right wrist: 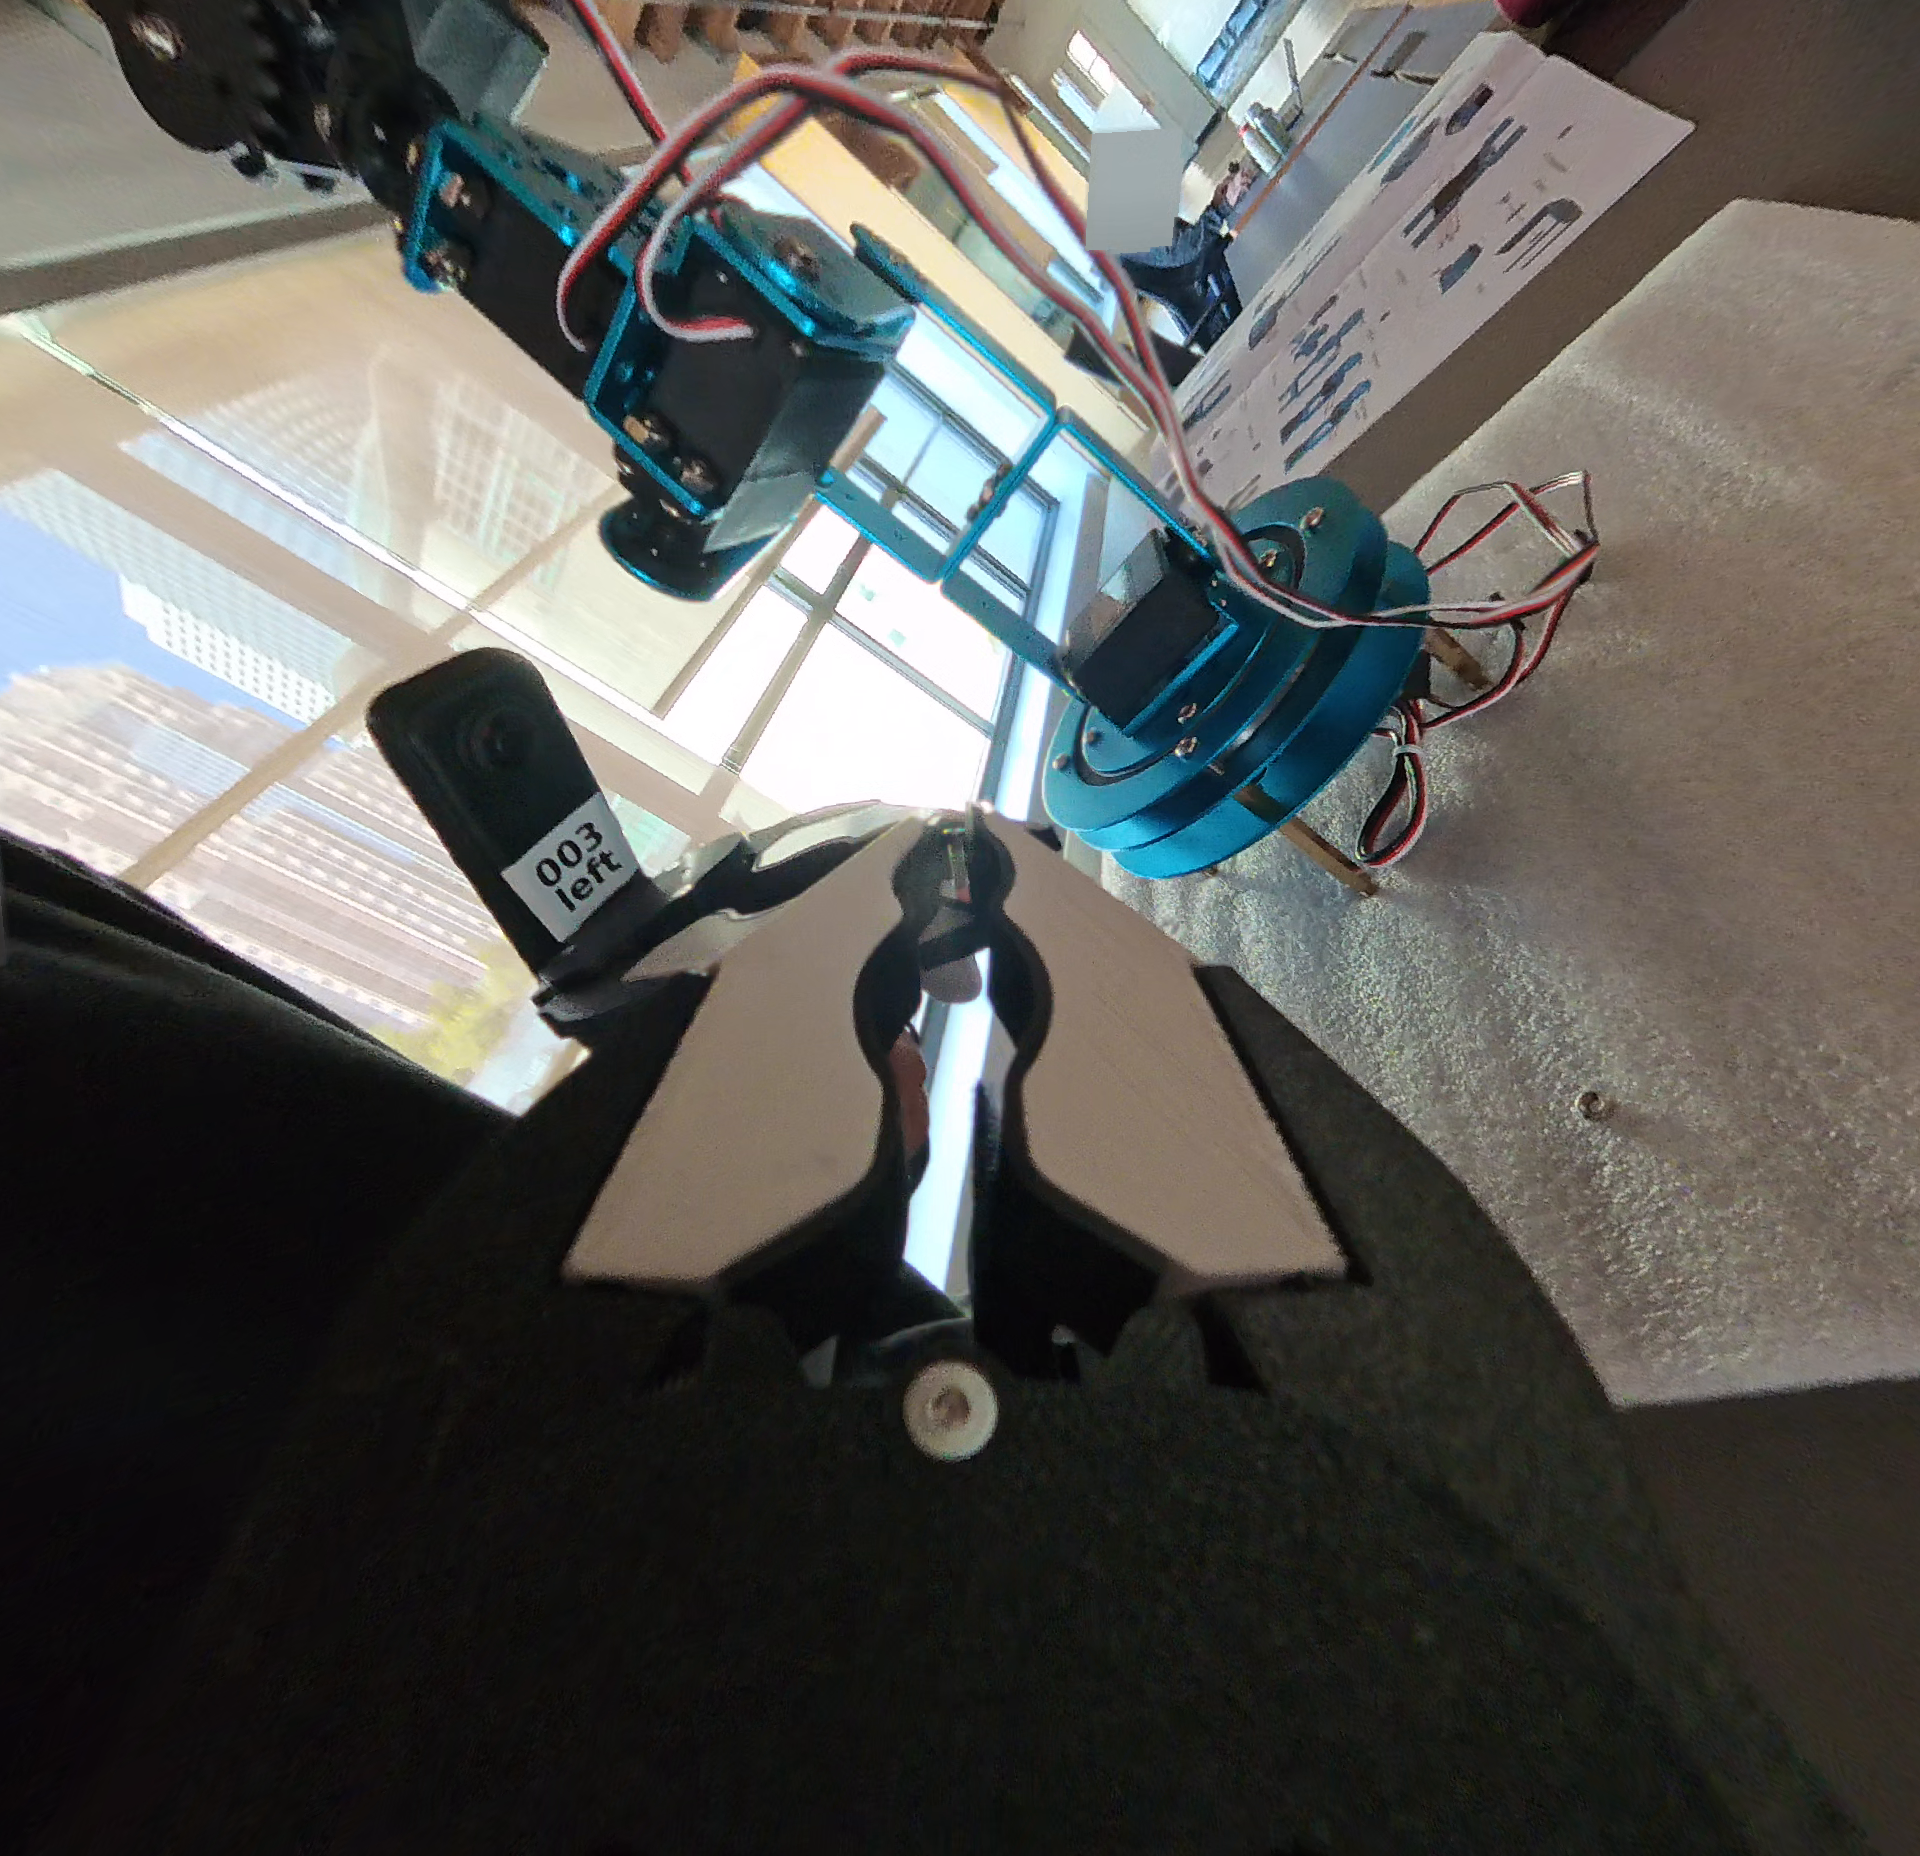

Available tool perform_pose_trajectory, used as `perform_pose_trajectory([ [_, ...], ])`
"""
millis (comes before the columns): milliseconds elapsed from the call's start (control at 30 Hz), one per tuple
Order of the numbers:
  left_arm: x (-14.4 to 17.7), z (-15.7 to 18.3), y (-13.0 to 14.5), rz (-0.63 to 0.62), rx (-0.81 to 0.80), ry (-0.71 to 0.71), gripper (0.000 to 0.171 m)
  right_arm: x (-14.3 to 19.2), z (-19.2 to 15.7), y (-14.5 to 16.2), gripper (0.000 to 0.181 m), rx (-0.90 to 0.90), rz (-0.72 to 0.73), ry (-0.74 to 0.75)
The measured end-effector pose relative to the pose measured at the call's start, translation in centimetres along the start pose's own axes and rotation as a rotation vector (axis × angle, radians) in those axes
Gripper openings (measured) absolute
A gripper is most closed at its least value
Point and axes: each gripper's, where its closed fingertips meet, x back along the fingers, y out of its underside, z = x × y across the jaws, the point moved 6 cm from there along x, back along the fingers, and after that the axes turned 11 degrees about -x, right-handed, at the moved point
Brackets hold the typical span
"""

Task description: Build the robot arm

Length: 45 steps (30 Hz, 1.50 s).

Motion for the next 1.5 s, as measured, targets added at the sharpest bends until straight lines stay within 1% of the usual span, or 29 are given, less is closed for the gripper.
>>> perform_pose_trajectory([
  [33,-0.1,0.1,0.1,-0.011,-0.011,0.006,0.022,-0.1,0.0,0.1,0.003,0.012,-0.003,0.012],
  [67,-0.1,0.0,0.1,-0.015,-0.022,-0.002,0.016,-0.2,-0.1,0.1,0.003,0.02,-0.012,0.013],
  [100,-0.1,0.1,0.0,-0.007,-0.037,-0.002,0.006,-0.3,-0.1,0.3,0.003,0.025,-0.031,0.014],
  [133,0.0,0.2,-0.1,-0.003,-0.054,-0.002,0.002,-0.3,-0.1,0.3,0.002,0.036,-0.031,0.019],
  [233,0.2,0.4,-0.2,-0.009,-0.163,-0.026,0.001,-0.1,-0.3,0.3,0.002,0.049,-0.048,0.013],
  [300,0.1,0.5,0.0,-0.048,-0.297,-0.041,0.001,0.0,-0.3,0.4,0.004,0.11,-0.092,0.052],
  [400,0.0,0.8,0.5,-0.102,-0.513,-0.074,0.001,0.2,-0.2,0.3,0.003,0.216,-0.208,0.11],
  [567,-0.1,1.2,0.9,-0.172,-0.792,-0.121,0.0,0.1,-0.5,0.2,0.003,0.363,-0.348,0.195],
  [667,0.0,1.2,1.2,-0.224,-0.998,-0.165,0.0,-0.2,-0.4,0.4,0.003,0.388,-0.399,0.23],
  [733,0.0,1.2,1.4,-0.246,-1.135,-0.208,0.0,-0.4,-0.3,0.4,0.003,0.384,-0.408,0.236],
  [833,-0.1,1.1,1.7,-0.258,-1.255,-0.234,0.0,-0.4,0.1,0.4,0.003,0.336,-0.407,0.214],
  [867,-0.1,1.1,1.6,-0.253,-1.256,-0.234,0.001,-0.3,0.2,0.3,0.002,0.306,-0.389,0.195],
  [967,0.1,1.1,0.7,-0.202,-1.187,-0.236,0.002,0.0,0.1,0.0,0.002,0.195,-0.291,0.086],
  [1000,0.1,1.0,0.5,-0.198,-1.167,-0.234,0.006,0.2,0.2,-0.1,0.0,0.171,-0.261,0.065],
  [1067,0.3,0.6,0.4,-0.207,-1.128,-0.245,0.025,0.6,0.0,-0.5,0.0,0.17,-0.191,0.041],
  [1100,0.5,0.4,0.4,-0.208,-1.103,-0.244,0.027,0.8,-0.3,-0.6,0.0,0.177,-0.165,0.025],
  [1167,1.1,0.2,0.3,-0.194,-1.056,-0.234,0.023,0.9,-0.4,-0.6,0.0,0.215,-0.148,0.046],
  [1233,1.2,0.4,0.4,-0.198,-1.013,-0.202,0.026,1.0,-0.4,-0.7,0.0,0.249,-0.118,0.069],
  [1300,1.2,1.0,-0.1,-0.169,-0.962,-0.169,0.028,1.0,-0.6,-0.6,0.0,0.291,-0.112,0.094],
  [1367,0.9,1.5,-0.7,-0.14,-0.92,-0.154,0.026,0.8,-1.0,-0.3,0.0,0.374,-0.1,0.141],
  [1433,0.6,1.7,-1.0,-0.126,-0.926,-0.159,0.013,0.7,-1.5,0.1,0.0,0.412,-0.107,0.16],
  [1500,0.5,1.6,-0.9,-0.141,-0.965,-0.176,0.008,0.9,-1.7,0.2,0.0,0.439,-0.092,0.185],
])
